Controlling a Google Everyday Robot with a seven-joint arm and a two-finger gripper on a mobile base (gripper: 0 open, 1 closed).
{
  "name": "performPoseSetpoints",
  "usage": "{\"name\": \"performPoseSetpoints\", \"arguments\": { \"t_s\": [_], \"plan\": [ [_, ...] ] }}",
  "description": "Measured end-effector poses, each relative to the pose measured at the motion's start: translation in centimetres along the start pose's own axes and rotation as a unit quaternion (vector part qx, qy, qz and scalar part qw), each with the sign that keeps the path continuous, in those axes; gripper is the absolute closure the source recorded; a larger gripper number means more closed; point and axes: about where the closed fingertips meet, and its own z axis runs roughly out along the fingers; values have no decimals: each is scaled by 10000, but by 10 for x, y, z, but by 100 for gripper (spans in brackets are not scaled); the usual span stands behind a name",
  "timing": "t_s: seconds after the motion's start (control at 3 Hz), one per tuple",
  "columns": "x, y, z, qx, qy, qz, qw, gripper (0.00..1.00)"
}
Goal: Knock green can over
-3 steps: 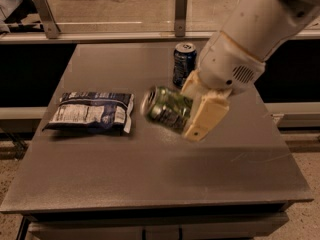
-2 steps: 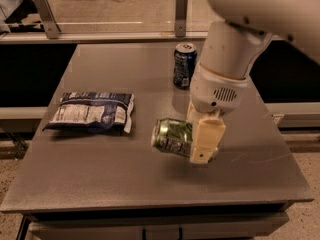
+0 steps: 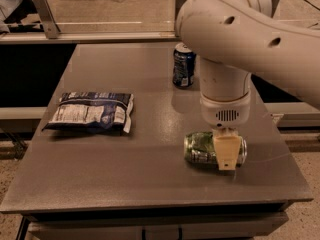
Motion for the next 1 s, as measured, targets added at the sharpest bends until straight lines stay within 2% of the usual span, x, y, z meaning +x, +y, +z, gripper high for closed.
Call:
{"name": "performPoseSetpoints", "arguments": {
  "t_s": [0.33, 0.67, 1.0],
  "plan": [
    [13, -22, 0, 413, 244, 105, 9988, 35],
    [10, -26, 1, 496, 166, 105, 9986, 12],
    [7, -30, 2, 559, 111, 104, 9983, 0]
  ]
}}
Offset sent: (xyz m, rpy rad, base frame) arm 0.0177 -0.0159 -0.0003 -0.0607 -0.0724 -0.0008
